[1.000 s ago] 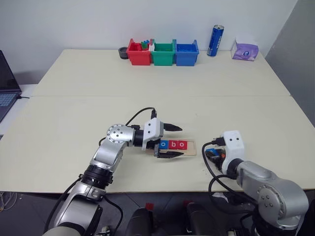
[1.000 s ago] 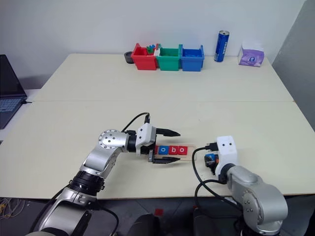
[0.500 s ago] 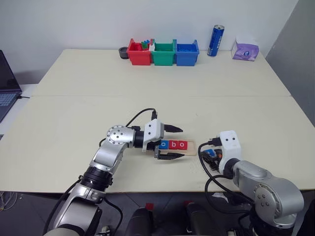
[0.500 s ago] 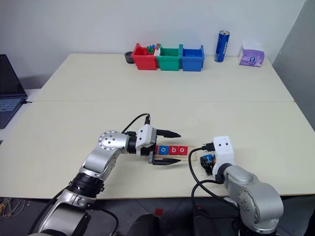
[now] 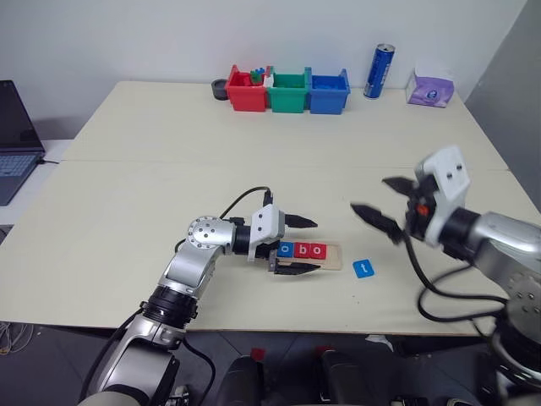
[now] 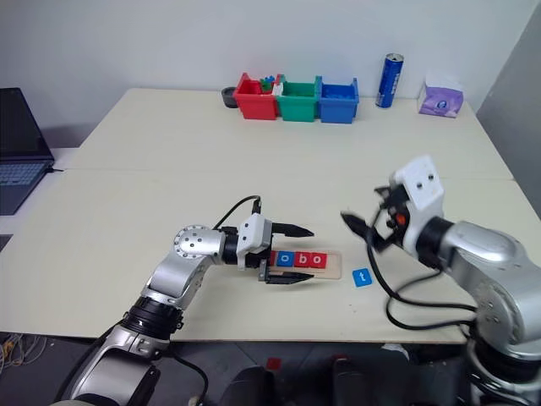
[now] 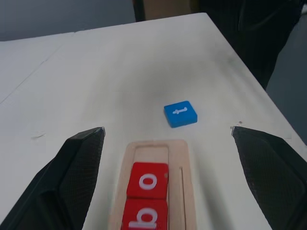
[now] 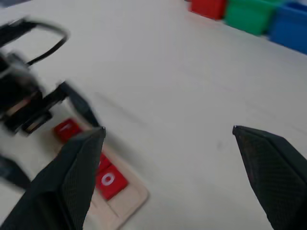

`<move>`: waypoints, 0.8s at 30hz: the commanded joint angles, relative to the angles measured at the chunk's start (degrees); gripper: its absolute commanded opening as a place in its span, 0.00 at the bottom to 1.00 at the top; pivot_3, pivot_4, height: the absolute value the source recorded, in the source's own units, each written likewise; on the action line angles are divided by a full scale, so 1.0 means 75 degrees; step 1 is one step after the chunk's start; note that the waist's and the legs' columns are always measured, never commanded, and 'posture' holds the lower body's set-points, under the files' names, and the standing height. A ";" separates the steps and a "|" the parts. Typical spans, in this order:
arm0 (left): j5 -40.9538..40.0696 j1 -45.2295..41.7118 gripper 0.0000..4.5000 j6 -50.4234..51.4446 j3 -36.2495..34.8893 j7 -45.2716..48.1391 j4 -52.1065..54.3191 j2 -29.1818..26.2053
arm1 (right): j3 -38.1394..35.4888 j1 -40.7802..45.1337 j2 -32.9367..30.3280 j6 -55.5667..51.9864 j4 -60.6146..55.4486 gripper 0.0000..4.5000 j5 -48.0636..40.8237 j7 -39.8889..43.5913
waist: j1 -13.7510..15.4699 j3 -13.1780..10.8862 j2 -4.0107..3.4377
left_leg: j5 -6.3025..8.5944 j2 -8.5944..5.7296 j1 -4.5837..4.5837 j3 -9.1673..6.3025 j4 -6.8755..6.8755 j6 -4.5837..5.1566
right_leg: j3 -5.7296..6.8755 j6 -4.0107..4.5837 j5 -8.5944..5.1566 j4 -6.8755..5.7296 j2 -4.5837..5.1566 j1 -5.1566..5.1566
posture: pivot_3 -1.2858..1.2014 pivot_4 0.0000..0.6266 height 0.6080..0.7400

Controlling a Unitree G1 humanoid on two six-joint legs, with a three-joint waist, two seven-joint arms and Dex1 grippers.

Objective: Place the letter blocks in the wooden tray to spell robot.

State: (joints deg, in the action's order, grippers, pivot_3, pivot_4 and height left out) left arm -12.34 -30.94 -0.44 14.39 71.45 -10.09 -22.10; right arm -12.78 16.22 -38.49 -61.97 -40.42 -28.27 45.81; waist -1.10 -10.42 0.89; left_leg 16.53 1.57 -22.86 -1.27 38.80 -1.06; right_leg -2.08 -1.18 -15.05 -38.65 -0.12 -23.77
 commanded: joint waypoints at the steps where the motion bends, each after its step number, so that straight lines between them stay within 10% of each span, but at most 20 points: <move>1: -0.0056 -0.0155 1.00 -0.0123 0.0028 0.0023 0.0095 0.0054 | 0.0800 -0.0571 -0.0649 0.2603 0.1317 1.00 0.0245 0.2071 | -0.0057 -0.0004 0.0007 | 0.0001 0.0000 0.0003 0.0006 0.0001 0.0002 | -0.0002 -0.0003 -0.0001 -0.0002 0.0003 0.0001 | 0.52 0.24 1.00; 10: -0.0089 -0.0059 1.00 0.0041 -0.0020 0.0126 0.0364 -0.0210 | 0.2446 -0.0094 -0.0864 0.6674 0.4418 1.00 0.1827 0.3383 | -0.0112 -0.0011 0.0018 | 0.0000 0.0010 0.0104 0.0037 0.0010 0.0000 | -0.0030 -0.0033 -0.0016 -0.0045 -0.0016 0.0046 | 0.52 0.24 1.00; 24: -0.0459 0.0186 1.00 0.0458 -0.0025 0.0645 0.0905 -0.0729 | 0.2946 0.0599 -0.0332 0.7565 0.6221 1.00 0.2172 0.3400 | -0.0080 -0.0011 0.0017 | -0.0001 0.0009 0.0109 0.0021 0.0009 -0.0001 | -0.0037 0.0001 0.0003 -0.0044 -0.0007 0.0048 | 0.52 0.24 1.00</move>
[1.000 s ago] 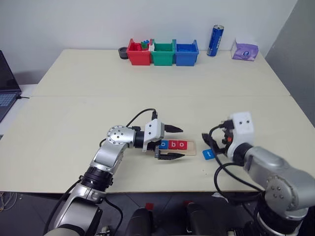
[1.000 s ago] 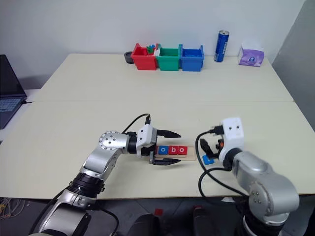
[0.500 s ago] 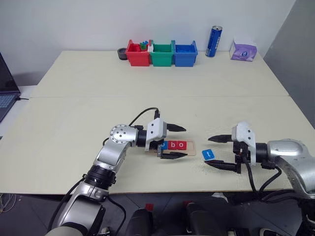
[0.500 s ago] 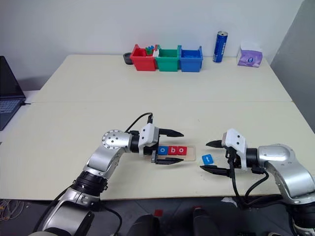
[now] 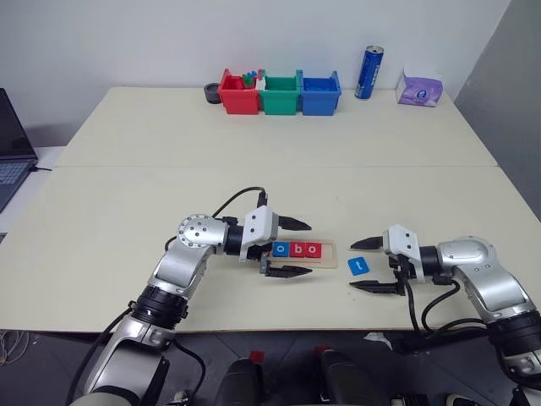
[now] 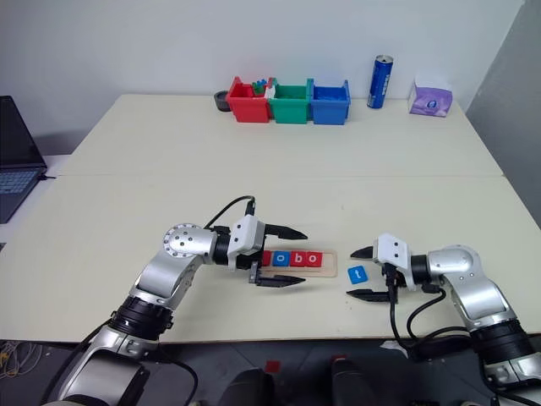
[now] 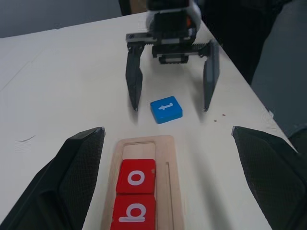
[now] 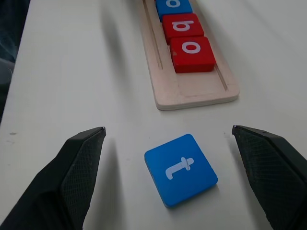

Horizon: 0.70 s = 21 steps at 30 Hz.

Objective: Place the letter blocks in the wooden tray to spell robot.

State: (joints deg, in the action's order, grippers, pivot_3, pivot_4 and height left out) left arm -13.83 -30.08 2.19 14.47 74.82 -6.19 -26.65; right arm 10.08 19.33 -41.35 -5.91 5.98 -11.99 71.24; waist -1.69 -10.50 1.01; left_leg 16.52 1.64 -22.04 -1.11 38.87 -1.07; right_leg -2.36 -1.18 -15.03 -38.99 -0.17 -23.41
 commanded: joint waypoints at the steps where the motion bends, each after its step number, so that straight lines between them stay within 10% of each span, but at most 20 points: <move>1: -0.0329 0.0097 1.00 0.0175 -0.0048 0.0256 0.0452 -0.0160 | -0.0103 0.0215 0.0071 0.0048 0.0055 1.00 -0.0015 -0.0020 | -0.0002 0.0000 0.0000 | 0.0000 0.0001 0.0000 0.0000 0.0000 0.0000 | 0.0000 0.0000 0.0000 0.0000 0.0000 0.0000 | 0.52 0.24 1.00; 9: -0.0571 0.0123 1.00 0.0442 -0.0091 0.0446 0.0665 -0.0274 | -0.0097 0.0282 0.0003 0.0160 0.0283 0.88 0.0033 0.0097 | 0.0003 0.0000 0.0000 | 0.0000 0.0000 0.0000 -0.0001 0.0001 0.0000 | 0.0001 0.0000 0.0000 0.0000 0.0001 0.0001 | 0.52 0.24 1.00; 21: -0.0587 0.0196 1.00 0.0540 -0.0109 0.0414 0.0732 -0.0324 | -0.0186 0.0202 -0.0197 0.0254 0.0336 0.00 -0.0029 0.0229 | 0.0003 0.0000 0.0000 | 0.0000 0.0000 0.0000 0.0000 0.0001 0.0000 | 0.0000 0.0000 0.0000 -0.0001 0.0001 0.0001 | 0.52 0.24 1.00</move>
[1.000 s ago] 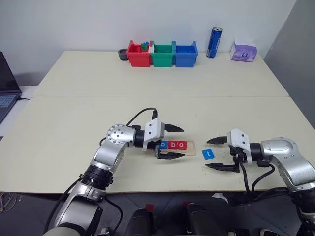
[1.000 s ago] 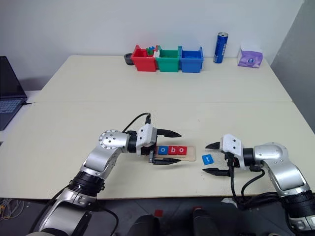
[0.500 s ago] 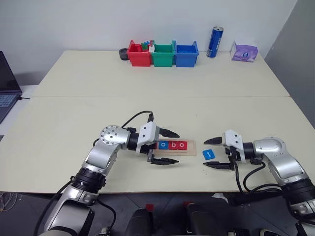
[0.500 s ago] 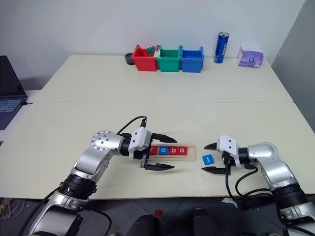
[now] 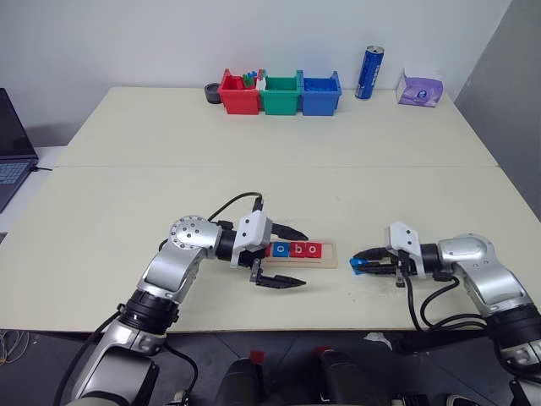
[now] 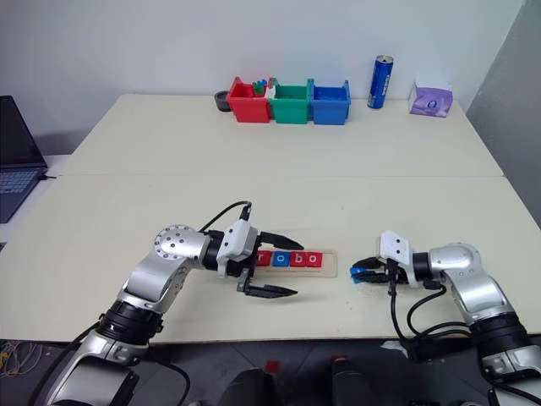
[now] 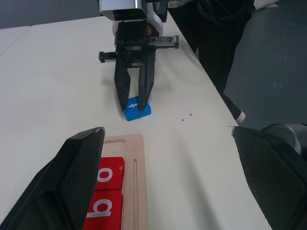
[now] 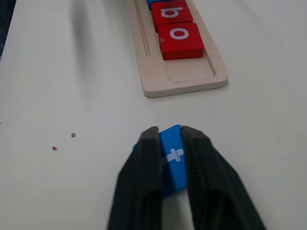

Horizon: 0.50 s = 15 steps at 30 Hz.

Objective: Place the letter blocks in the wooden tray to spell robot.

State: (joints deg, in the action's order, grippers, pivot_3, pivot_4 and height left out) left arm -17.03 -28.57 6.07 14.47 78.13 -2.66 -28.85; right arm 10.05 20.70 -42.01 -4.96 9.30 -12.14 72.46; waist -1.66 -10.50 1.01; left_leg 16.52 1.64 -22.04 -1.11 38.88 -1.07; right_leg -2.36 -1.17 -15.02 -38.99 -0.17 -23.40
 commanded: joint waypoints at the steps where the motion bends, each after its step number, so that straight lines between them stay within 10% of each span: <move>1: -0.0163 -0.0011 1.00 0.0029 -0.0115 -0.0036 0.0262 -0.0028 | -0.0177 0.0037 -0.0108 0.0134 -0.0097 0.00 -0.0003 0.0064 | 0.0000 0.0000 0.0000 | 0.0000 0.0000 0.0001 0.0000 0.0000 0.0000 | 0.0000 0.0000 0.0000 0.0000 0.0000 0.0000 | 0.52 0.24 1.00; 9: -0.0199 -0.0022 1.00 0.0064 -0.0151 -0.0092 0.0274 -0.0028 | -0.0316 0.0261 -0.0139 0.0165 -0.0214 0.00 -0.0142 0.0069 | -0.0001 0.0000 0.0000 | 0.0000 0.0000 0.0000 0.0000 0.0000 0.0000 | 0.0000 0.0000 0.0000 0.0000 0.0000 0.0000 | 0.52 0.24 1.00; 15: -0.0220 -0.0043 1.00 0.0095 -0.0158 -0.0127 0.0285 -0.0033 | -0.0346 0.0464 -0.0263 0.0344 0.0097 0.33 -0.0205 0.0436 | -0.0005 0.0000 0.0000 | 0.0000 0.0000 0.0000 0.0000 0.0000 0.0000 | 0.0000 0.0000 0.0000 0.0000 0.0000 0.0000 | 0.52 0.24 1.00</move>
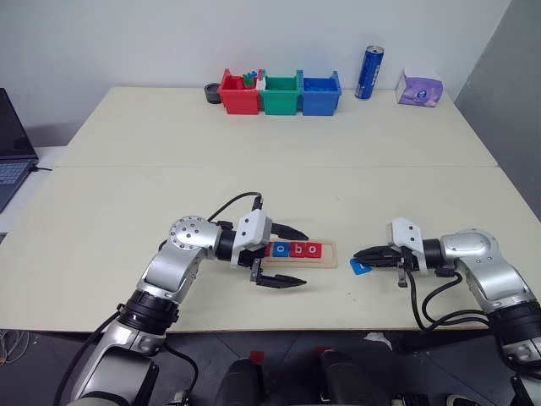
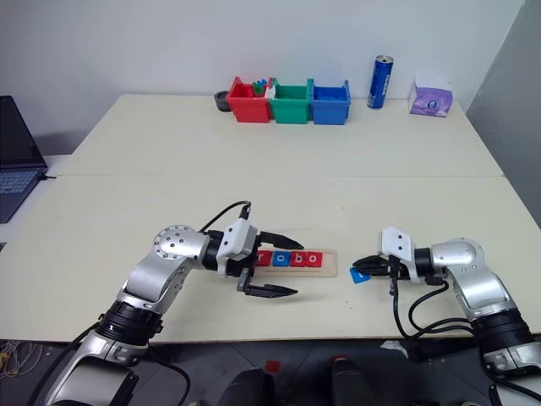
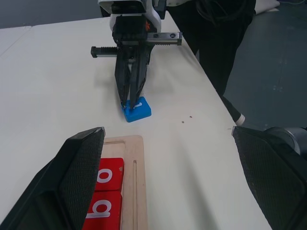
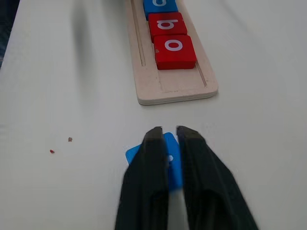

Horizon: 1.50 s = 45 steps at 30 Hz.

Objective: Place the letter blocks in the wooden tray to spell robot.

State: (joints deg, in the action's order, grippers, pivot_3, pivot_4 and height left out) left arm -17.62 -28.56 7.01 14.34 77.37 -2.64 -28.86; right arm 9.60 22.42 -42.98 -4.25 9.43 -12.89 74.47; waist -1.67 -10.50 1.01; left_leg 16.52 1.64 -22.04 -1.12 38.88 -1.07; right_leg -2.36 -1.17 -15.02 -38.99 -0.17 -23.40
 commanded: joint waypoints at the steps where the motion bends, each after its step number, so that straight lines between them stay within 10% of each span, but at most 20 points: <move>1: -0.0148 -0.0039 1.00 -0.0024 -0.0142 -0.0027 0.0295 -0.0040 | -0.0274 0.0284 -0.0132 0.0479 0.0224 0.41 0.0016 0.0139 | -0.0004 0.0000 0.0000 | 0.0000 0.0000 0.0000 0.0001 0.0000 0.0000 | -0.0001 0.0000 0.0000 0.0000 0.0000 0.0000 | 0.52 0.24 1.00; 9: -0.0109 -0.0085 1.00 -0.0019 -0.0113 -0.0111 0.0292 -0.0013 | -0.0073 0.0411 -0.0111 0.1902 0.1261 0.98 0.0541 0.0231 | 0.0001 0.0000 0.0000 | 0.0000 0.0000 0.0000 0.0005 0.0000 0.0000 | -0.0002 0.0000 0.0000 0.0001 0.0003 0.0000 | 0.52 0.24 1.00; 24: -0.0124 -0.0162 1.00 0.0006 -0.0104 -0.0180 0.0299 0.0010 | 0.0115 0.0669 0.0249 0.2324 0.1923 0.98 0.0760 0.0322 | -0.0002 0.0000 0.0000 | 0.0000 0.0001 0.0005 0.0006 0.0000 0.0000 | -0.0004 0.0002 0.0001 -0.0002 0.0004 0.0001 | 0.52 0.24 1.00; 34: -0.0224 -0.0036 1.00 0.0146 -0.0079 0.0032 0.0546 -0.0101 | 0.0043 0.0593 0.0274 0.2156 0.1798 0.33 0.0663 0.0434 | -0.0001 0.0000 -0.0001 | 0.0000 0.0001 0.0007 0.0006 0.0000 0.0000 | -0.0004 0.0002 0.0001 -0.0003 0.0005 0.0003 | 0.52 0.24 1.00; 45: -0.0192 -0.0027 1.00 -0.0225 -0.0562 0.0301 -0.0010 -0.0624 | -0.0120 0.0564 0.0354 0.0642 0.0278 0.33 0.0119 0.0150 | -0.0020 -0.0001 -0.0002 | 0.0000 0.0003 0.0009 0.0002 0.0000 0.0000 | -0.0003 0.0002 0.0001 -0.0005 0.0004 0.0004 | 0.52 0.24 1.00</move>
State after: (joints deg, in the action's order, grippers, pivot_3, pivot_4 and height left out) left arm -18.01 -28.81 6.96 12.65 78.33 -2.17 -31.86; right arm 10.09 25.78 -40.60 3.39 15.37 -10.11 75.98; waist -1.82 -10.51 1.00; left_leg 16.52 1.66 -21.96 -1.11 38.87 -1.08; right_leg -2.37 -1.16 -15.02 -39.02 -0.15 -23.37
